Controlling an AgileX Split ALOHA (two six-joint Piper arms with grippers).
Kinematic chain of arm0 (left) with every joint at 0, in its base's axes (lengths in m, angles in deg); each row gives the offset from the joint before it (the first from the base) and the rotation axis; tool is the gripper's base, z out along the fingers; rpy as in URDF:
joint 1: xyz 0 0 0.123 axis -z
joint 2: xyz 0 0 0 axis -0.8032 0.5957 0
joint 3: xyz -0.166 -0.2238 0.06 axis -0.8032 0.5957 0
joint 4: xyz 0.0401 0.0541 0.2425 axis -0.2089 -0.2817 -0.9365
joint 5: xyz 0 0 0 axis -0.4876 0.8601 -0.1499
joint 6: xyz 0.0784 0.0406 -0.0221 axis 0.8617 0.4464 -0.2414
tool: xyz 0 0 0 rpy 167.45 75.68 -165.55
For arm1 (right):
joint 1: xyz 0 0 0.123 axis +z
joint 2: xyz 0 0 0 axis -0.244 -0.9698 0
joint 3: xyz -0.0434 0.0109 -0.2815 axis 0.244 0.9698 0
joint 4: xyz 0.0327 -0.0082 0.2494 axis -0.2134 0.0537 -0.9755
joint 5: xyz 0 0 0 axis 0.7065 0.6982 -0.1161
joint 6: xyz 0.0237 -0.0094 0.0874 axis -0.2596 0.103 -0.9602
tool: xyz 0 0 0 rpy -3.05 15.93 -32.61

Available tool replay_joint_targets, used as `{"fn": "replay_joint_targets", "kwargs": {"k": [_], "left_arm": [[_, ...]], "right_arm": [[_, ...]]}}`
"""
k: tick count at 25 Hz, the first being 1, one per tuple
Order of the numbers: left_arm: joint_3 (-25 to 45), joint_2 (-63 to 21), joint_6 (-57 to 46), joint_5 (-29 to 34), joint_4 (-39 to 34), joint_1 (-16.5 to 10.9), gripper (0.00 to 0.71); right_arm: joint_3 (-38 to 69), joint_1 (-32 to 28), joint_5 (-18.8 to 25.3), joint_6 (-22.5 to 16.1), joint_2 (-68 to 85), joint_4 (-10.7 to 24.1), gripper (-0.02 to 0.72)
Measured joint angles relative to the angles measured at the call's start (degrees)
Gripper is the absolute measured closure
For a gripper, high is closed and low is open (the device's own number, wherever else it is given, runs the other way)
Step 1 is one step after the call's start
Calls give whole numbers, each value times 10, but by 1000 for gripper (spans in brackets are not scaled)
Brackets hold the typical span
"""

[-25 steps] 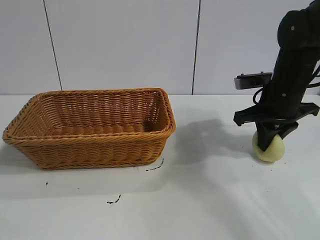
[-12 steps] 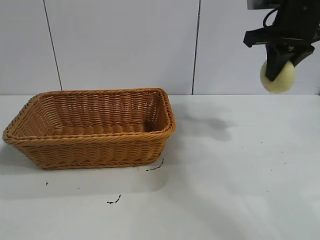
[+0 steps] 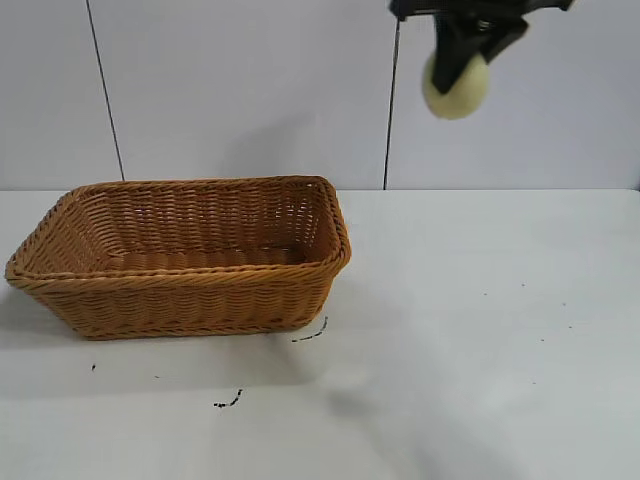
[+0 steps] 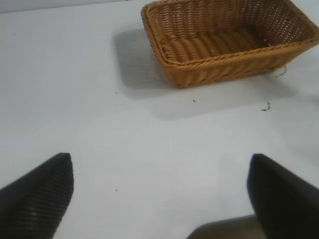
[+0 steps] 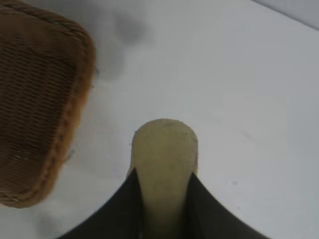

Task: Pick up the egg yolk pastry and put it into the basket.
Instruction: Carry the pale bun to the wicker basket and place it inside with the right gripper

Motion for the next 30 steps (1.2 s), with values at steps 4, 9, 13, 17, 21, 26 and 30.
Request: {"fn": "replay_joint_targets", "kwargs": {"k": [4,9,13,17,21,26,30], "left_arm": [[0,0,0,0,0,0,15],[0,0,0,0,0,0,15],[0,0,0,0,0,0,15],[0,0,0,0,0,0,15],[0,0,0,0,0,0,15],[0,0,0,0,0,0,15],[0,0,0,0,0,0,15]], "right_arm": [[-69,74,0,-8,-62,-2,596],[-120,138,-26,-20,-148,-5,596],[-124,154,-78,-24,-209,-6,596],[-124,154,-102,-24,-247,-6,553],[-125,154,-103,-24,-246,-6,280],[-126,150,-94,-24,-214,-1,112],[-126,115,-79,-24,-176,5,99]]}}
